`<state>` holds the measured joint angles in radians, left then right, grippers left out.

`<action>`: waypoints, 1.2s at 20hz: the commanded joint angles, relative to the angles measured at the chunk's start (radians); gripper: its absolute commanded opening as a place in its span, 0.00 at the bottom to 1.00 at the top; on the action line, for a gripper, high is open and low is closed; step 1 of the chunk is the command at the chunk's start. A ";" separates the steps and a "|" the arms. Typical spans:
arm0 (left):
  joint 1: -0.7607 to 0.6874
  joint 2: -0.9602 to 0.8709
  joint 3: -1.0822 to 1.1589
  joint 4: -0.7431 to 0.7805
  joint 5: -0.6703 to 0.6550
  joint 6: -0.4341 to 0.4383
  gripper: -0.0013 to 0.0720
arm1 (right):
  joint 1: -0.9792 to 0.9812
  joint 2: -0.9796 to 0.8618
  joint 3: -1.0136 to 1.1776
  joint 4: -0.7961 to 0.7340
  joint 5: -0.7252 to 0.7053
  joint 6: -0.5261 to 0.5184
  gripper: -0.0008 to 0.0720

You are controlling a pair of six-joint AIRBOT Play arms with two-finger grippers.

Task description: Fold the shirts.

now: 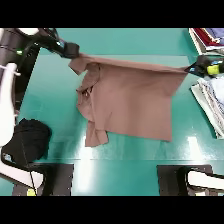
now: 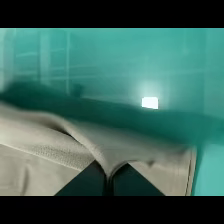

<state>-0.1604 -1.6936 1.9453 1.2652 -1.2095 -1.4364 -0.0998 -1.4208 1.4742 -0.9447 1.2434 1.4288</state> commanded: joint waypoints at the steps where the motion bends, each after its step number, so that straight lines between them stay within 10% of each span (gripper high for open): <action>1: 0.001 -0.128 -0.001 0.004 0.115 -0.005 0.05 | 0.034 -0.163 0.016 0.002 -0.150 -0.032 0.03; 3: 0.001 -0.130 -0.001 0.004 0.189 -0.006 0.06 | 0.059 -0.239 0.100 0.003 -0.151 -0.032 0.03; 4: 0.001 -0.130 -0.001 0.004 0.204 -0.017 0.23 | 0.070 -0.270 0.139 0.003 -0.146 -0.032 0.03; 5: 0.002 -0.131 -0.001 0.005 0.203 -0.034 0.66 | 0.083 -0.301 0.182 0.003 -0.138 -0.031 0.04; 6: 0.006 -0.130 -0.001 0.004 0.194 -0.043 0.87 | 0.093 -0.325 0.217 0.004 -0.132 -0.031 0.04; 9: 0.038 -0.123 0.000 0.011 0.130 -0.066 0.85 | 0.104 -0.369 0.319 0.006 -0.074 -0.031 0.53; 15: 0.140 -0.024 -0.076 0.010 -0.160 -0.103 0.85 | 0.037 -0.221 0.251 0.000 0.048 -0.089 0.53; 24: 0.044 0.378 -0.977 -0.227 0.080 -0.059 0.85 | 0.013 0.206 -0.245 0.003 0.005 -0.139 0.53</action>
<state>-0.0914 -1.4322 1.2461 1.1584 -1.2186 -1.5208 -0.0849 -1.3308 1.3552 -0.9436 1.2751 1.3010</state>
